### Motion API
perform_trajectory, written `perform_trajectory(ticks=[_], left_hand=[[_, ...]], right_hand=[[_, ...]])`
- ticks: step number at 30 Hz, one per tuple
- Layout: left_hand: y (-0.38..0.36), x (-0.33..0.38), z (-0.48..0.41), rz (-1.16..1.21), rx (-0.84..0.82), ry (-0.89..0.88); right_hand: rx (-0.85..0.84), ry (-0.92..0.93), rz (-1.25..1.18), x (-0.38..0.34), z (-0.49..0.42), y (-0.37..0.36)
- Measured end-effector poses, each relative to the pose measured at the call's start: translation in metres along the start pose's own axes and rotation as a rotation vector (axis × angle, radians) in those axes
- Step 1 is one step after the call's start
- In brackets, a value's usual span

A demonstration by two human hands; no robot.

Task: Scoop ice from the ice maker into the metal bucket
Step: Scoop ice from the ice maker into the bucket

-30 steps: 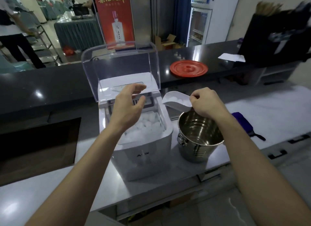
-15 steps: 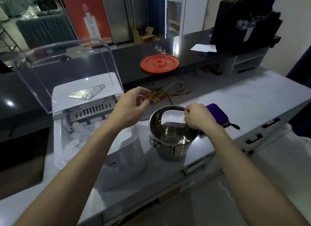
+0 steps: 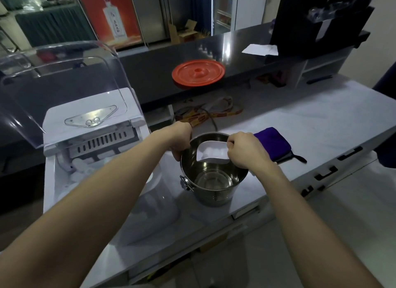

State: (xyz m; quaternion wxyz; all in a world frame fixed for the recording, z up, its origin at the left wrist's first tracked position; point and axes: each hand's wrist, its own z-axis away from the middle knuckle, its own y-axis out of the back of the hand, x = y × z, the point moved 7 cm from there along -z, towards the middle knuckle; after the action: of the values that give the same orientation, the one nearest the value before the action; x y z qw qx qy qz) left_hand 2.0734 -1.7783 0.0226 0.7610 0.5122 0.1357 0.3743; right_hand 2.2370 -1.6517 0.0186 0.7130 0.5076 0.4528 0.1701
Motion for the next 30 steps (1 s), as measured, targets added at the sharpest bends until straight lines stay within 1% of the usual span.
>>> perform_trajectory(ticks=[5, 8, 10, 14, 19, 30], left_hand=[[-0.002, -0.002, -0.004, -0.060, -0.022, 0.014], [0.001, -0.004, 0.000, -0.023, -0.027, 0.025], [0.007, -0.005, 0.002, 0.003, 0.026, 0.022], [0.021, -0.007, 0.006, -0.045, 0.176, -0.026], [0.027, -0.006, 0.014, -0.057, 0.270, -0.113], [0.030, 0.001, 0.028, -0.046, 0.235, -0.219]], right_hand=[[0.005, 0.017, 0.005, 0.001, -0.003, -0.003], [0.005, 0.035, 0.005, -0.001, -0.006, -0.004], [0.009, 0.054, 0.009, -0.003, -0.008, -0.005], [0.015, 0.091, 0.024, -0.008, -0.011, -0.008], [-0.014, 0.126, 0.038, -0.016, -0.010, -0.018], [-0.187, 0.173, 0.135, -0.030, -0.008, -0.049]])
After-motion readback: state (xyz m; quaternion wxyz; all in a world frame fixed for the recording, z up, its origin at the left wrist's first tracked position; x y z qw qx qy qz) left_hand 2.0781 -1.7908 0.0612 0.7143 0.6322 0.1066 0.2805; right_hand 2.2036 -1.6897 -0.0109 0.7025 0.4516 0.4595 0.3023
